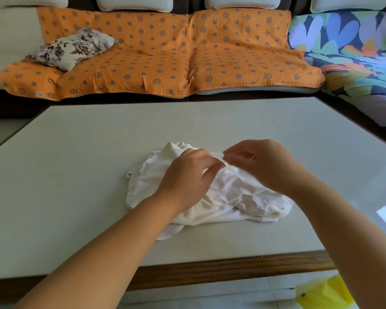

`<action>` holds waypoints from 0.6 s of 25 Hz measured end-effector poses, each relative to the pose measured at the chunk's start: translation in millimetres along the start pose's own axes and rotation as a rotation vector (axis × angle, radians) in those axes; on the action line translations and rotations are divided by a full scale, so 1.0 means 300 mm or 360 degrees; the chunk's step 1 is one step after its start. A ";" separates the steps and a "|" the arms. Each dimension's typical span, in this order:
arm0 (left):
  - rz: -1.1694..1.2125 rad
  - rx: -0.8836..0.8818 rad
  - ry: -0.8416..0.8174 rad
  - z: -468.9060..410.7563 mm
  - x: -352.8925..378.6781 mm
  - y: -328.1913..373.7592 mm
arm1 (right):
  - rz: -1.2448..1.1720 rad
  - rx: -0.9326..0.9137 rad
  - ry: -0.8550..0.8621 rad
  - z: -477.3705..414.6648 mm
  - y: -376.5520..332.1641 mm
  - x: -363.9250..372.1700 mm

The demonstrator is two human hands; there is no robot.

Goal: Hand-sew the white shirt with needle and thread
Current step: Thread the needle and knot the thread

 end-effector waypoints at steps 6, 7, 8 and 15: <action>0.0628 -0.0565 -0.0109 0.051 -0.045 -0.053 | -0.0783 0.0412 -0.0062 0.020 0.043 -0.019; 0.0695 -0.0600 -0.0099 0.057 -0.052 -0.054 | -0.0804 0.0415 -0.0156 0.025 0.038 0.003; 0.0746 -0.0627 -0.0089 0.063 -0.057 -0.054 | -0.0819 0.0406 -0.0241 0.032 0.029 0.024; 0.0825 -0.0671 -0.0094 0.075 -0.067 -0.046 | -0.1210 0.0366 -0.0254 0.050 -0.021 0.101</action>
Point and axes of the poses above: each hand's wrist, its own z-axis away from the middle knuckle, its own x-axis out of the palm, y = z × x, the point moved 7 cm from there along -z, towards the middle knuckle, and after that the axes turned 8 degrees about z, right-handed, at the moved point
